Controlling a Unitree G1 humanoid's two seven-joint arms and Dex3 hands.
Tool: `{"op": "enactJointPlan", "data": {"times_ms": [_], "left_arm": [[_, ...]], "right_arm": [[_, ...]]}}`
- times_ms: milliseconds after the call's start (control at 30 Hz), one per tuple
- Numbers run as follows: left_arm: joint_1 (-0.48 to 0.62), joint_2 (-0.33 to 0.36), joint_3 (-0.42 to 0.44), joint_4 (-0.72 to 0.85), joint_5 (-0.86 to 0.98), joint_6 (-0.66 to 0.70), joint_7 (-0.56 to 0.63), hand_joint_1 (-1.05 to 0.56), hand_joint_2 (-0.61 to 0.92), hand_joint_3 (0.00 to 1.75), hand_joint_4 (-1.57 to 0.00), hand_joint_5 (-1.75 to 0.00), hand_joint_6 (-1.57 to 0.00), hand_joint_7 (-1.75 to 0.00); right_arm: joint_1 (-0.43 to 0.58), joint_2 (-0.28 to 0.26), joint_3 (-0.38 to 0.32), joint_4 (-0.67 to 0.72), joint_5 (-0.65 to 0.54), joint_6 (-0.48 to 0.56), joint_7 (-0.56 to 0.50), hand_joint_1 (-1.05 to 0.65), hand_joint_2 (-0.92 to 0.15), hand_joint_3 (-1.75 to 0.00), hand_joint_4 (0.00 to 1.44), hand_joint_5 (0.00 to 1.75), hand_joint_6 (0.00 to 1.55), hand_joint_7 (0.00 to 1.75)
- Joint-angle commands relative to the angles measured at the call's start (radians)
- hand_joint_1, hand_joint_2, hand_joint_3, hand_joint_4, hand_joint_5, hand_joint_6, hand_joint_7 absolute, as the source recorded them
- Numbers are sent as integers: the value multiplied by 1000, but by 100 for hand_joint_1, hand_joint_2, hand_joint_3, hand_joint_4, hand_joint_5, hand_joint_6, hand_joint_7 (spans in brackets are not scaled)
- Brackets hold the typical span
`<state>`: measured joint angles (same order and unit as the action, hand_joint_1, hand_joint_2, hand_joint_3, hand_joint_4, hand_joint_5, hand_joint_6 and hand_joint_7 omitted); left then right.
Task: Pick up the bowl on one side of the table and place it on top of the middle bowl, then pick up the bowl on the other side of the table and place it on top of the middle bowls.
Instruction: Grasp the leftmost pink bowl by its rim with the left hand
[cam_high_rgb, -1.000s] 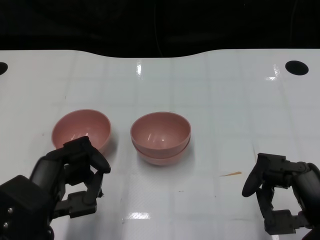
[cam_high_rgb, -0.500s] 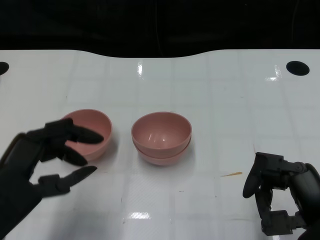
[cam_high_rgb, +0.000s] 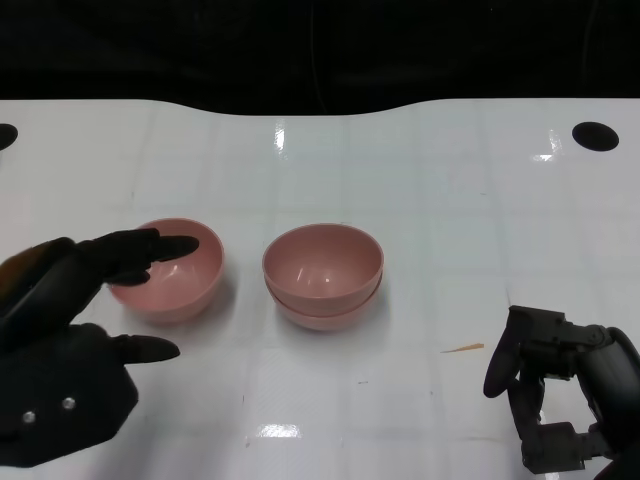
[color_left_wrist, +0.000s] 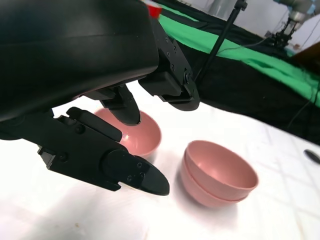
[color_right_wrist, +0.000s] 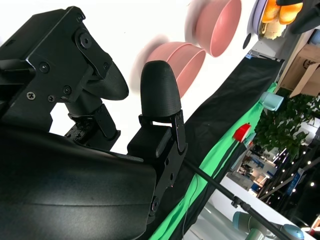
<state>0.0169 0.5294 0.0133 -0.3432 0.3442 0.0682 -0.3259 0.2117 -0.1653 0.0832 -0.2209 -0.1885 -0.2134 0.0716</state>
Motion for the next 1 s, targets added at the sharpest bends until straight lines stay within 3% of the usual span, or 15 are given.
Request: {"op": "enactJointPlan", "data": {"times_ms": [33,433,1000], "left_arm": [[-44,47,-46,7,90,24,-26,-50,86,0,-42,-39,-52,0],[-189,44,-243,209,430,11,25,-56,85,0,-52,-21,-51,-1],[-360,1,-405,557,606,-12,118,-54,88,1,-60,-14,-56,-1]], "right_arm": [[3,-3,-7,-6,1,2,-2,5,-21,-165,96,175,82,153],[12,3,-4,-25,-11,11,-1,4,-21,-165,96,175,81,152],[29,-7,3,-44,-35,4,3,3,-20,-165,94,175,81,152]]}}
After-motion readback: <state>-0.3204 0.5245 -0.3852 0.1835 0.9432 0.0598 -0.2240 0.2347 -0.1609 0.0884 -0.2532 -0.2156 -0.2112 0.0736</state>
